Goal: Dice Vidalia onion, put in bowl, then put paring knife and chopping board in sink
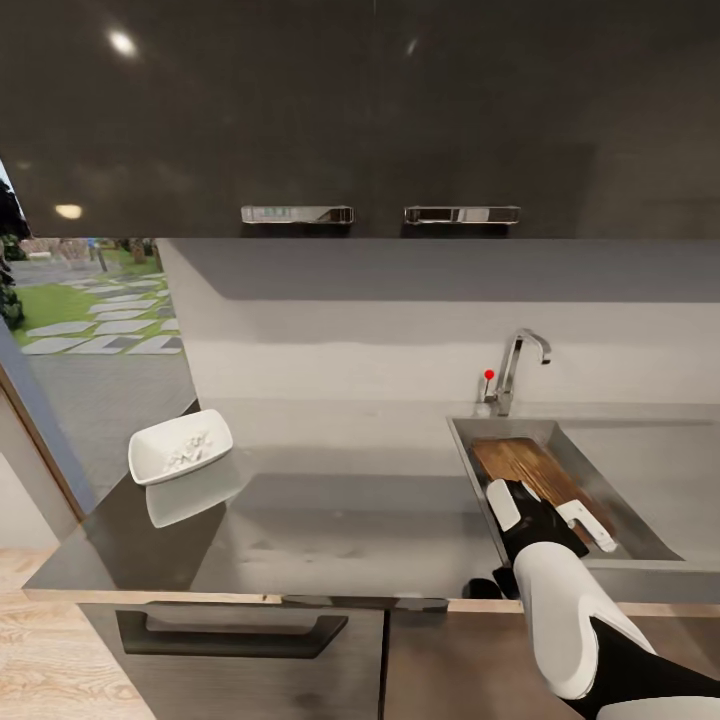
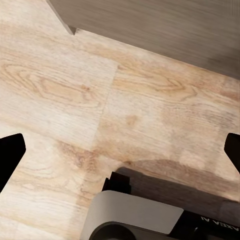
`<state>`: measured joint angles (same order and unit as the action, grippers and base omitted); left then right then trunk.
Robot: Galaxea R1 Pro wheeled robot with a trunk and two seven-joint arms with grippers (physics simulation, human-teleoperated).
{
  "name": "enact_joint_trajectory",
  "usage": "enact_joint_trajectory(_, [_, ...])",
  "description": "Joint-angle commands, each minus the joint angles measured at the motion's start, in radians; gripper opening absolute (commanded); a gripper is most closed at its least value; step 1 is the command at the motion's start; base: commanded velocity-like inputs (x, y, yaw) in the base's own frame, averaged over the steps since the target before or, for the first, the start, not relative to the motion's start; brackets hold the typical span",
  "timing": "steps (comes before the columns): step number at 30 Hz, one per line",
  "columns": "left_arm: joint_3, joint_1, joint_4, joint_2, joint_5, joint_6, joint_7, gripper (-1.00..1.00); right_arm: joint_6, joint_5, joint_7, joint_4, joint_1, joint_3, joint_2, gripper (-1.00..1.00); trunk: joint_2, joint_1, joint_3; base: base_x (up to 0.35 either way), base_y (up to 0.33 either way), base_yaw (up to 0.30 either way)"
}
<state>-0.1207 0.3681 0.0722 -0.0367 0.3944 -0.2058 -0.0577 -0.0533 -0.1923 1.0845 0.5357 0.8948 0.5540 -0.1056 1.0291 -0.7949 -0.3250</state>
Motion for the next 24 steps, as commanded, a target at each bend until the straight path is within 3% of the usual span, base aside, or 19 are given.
enact_joint_trajectory(1, [-0.008, 0.002, 0.004, 0.0, 0.006, -0.006, -0.001, 1.0, -0.006, 0.0, 0.0, 0.0, 0.001, 0.002, 0.0, 1.0, 0.001, 0.0, -0.001, 0.0, 0.0, 0.0])
enact_joint_trajectory(19, [-0.009, 0.002, 0.004, 0.0, 0.006, -0.006, 0.0, 1.0, -0.012, 0.0, 0.039, 0.016, 0.001, 0.001, -0.001, 1.0, 0.001, 0.0, -0.001, 0.0, 0.0, 0.0])
enact_joint_trajectory(24, [-0.01, 0.002, 0.004, 0.0, 0.006, -0.006, 0.002, 1.0, -0.002, 0.004, 0.042, 0.09, 0.001, -0.004, -0.003, 1.0, 0.001, 0.0, -0.001, 0.0, 0.0, 0.0])
